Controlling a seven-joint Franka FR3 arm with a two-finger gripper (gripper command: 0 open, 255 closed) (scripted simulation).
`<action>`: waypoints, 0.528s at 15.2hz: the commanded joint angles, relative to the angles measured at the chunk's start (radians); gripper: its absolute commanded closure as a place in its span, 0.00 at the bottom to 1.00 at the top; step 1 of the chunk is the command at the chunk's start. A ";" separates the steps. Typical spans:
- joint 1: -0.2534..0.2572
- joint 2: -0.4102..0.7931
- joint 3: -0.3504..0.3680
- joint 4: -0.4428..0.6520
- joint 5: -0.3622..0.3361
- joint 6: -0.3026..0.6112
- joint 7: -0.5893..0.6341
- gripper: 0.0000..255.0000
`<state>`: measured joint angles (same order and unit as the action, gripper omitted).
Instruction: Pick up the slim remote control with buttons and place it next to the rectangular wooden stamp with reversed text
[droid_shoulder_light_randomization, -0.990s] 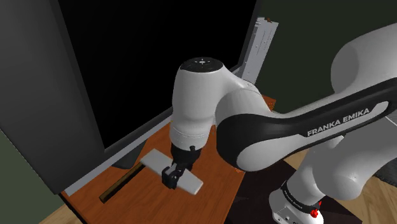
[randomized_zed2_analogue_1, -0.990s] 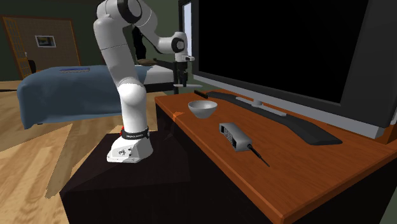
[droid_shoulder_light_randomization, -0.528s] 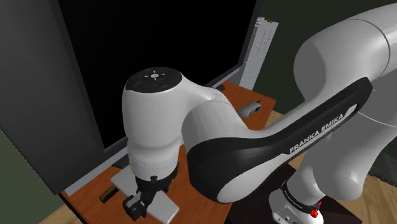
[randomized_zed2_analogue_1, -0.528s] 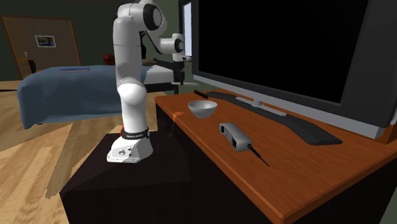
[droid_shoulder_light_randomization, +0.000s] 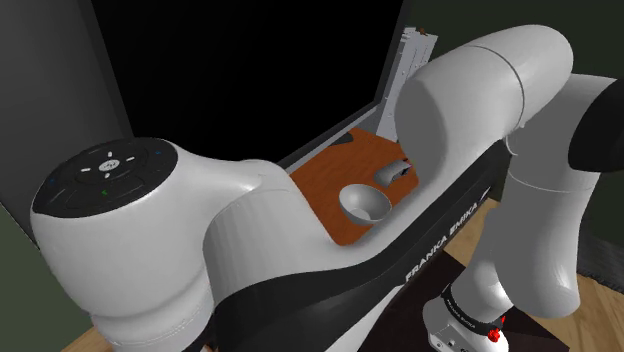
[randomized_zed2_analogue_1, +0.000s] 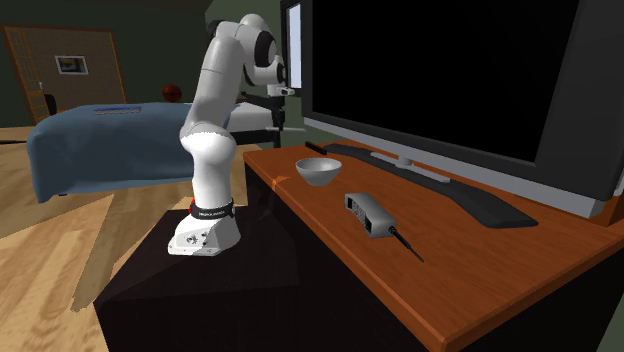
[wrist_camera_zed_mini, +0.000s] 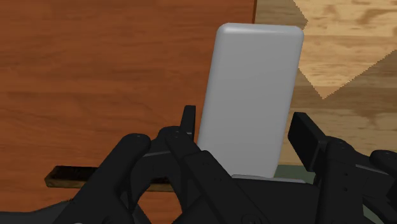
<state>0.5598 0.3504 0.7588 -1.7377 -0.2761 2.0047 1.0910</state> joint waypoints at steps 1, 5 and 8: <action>0.012 0.023 -0.008 0.005 -0.018 0.012 0.012 1.00; 0.017 0.044 -0.018 -0.024 -0.037 0.057 0.025 1.00; 0.022 0.061 -0.026 -0.043 -0.052 0.089 0.035 1.00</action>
<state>0.5783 0.4018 0.7366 -1.7785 -0.3206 2.0826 1.1219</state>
